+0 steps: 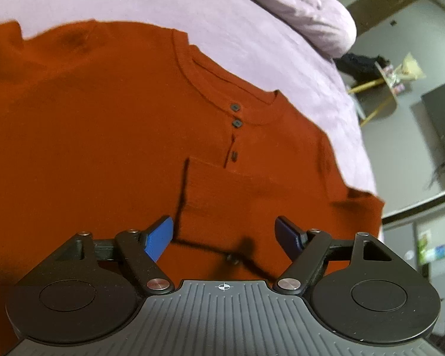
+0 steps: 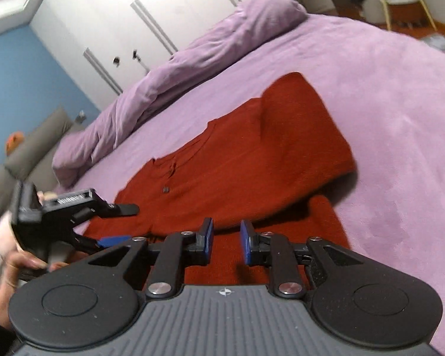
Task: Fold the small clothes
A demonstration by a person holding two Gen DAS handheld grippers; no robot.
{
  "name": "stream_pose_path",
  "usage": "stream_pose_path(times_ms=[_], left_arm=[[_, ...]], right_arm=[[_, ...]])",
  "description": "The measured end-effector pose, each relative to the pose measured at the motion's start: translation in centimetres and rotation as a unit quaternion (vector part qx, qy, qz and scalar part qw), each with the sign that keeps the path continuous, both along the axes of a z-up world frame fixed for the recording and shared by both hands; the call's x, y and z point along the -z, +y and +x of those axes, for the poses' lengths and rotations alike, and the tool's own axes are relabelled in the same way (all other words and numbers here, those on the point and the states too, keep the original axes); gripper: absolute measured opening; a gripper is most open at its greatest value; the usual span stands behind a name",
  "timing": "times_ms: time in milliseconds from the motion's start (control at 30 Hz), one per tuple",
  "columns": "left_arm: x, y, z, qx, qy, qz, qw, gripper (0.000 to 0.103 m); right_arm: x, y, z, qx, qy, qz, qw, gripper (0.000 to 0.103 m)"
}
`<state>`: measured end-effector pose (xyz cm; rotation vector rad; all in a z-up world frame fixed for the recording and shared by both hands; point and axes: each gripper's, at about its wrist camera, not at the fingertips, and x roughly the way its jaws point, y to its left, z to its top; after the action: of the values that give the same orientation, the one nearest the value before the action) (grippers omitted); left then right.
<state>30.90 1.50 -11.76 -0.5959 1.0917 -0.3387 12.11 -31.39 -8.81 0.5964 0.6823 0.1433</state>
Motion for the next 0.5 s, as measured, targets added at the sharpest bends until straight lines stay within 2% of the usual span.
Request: stream_pose_path(times_ms=[33,100,133,167,233,300,367,433,500], left_arm=[[0.2,-0.2,0.4,-0.003,0.001,-0.004,1.0000,0.073],[0.4,-0.8,0.9,0.002,0.001,-0.007,1.0000,0.042],[0.5,-0.9,1.2,0.007,0.012,-0.006,0.9999,0.018],[0.7,-0.9,1.4,0.011,0.026,-0.009,0.9996,0.014],[0.2,-1.2,1.5,0.017,0.017,0.004,0.9997,0.011],[-1.5,-1.3,1.2,0.027,-0.019,0.014,0.9994,0.010],[-4.1,-0.5,0.6,0.027,-0.074,0.030,0.9965,0.010],[-6.4,0.6,-0.2,0.025,-0.127,0.080,0.9884,0.010],[-7.7,1.8,-0.7,0.017,-0.160,0.167,0.9727,0.010]], right_arm=[[0.1,-0.2,-0.2,0.003,0.001,0.009,1.000,0.020],[0.4,-0.3,-0.2,0.004,0.004,0.017,1.000,0.020],[0.5,-0.2,0.0,0.006,0.007,0.015,1.000,0.020],[0.4,-0.4,-0.2,0.007,0.007,0.014,1.000,0.020],[0.2,-0.3,0.1,0.009,0.004,0.009,1.000,0.020],[-0.2,-0.4,0.0,0.011,0.003,0.002,1.000,0.020],[-0.6,-0.6,0.1,0.016,0.000,-0.009,1.000,0.020],[-1.0,-0.8,0.3,0.024,0.004,-0.018,1.000,0.020],[-1.2,-1.1,0.8,0.029,0.006,-0.026,0.999,0.020]])
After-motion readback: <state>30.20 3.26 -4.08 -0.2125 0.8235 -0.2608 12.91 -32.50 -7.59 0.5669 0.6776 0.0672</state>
